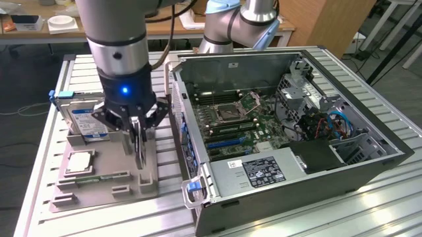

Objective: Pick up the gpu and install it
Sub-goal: 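Pick up the gpu and move the gpu toward the slot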

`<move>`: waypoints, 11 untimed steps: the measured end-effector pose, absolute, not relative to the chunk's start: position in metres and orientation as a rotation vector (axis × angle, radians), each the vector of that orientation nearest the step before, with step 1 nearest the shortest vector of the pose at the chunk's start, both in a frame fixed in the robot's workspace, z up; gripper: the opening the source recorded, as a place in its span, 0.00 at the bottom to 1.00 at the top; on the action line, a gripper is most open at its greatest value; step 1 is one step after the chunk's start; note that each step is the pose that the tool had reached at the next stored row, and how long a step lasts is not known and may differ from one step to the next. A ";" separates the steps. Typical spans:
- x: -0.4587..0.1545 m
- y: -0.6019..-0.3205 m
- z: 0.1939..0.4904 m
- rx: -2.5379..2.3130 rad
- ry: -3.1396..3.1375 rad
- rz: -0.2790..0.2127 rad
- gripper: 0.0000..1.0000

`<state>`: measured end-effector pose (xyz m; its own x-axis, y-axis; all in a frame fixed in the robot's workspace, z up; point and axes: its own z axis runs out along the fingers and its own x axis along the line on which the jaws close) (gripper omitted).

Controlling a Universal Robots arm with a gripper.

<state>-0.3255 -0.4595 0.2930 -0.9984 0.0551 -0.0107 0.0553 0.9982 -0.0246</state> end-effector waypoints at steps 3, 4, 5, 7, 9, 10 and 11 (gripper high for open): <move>-0.326 -0.459 0.306 0.087 3.130 -0.039 0.26; -0.326 -0.458 0.311 0.086 3.130 -0.039 0.26; -0.326 -0.458 0.314 0.087 3.130 -0.039 0.26; -0.326 -0.455 0.321 0.087 3.130 -0.039 0.26; -0.326 -0.448 0.326 0.086 3.130 -0.039 0.26; -0.326 -0.447 0.328 0.087 3.130 -0.039 0.26; -0.326 -0.447 0.329 0.087 3.130 -0.038 0.26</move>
<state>-0.3256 -0.4469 0.3291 -0.9984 0.0552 -0.0105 0.0554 0.9982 -0.0240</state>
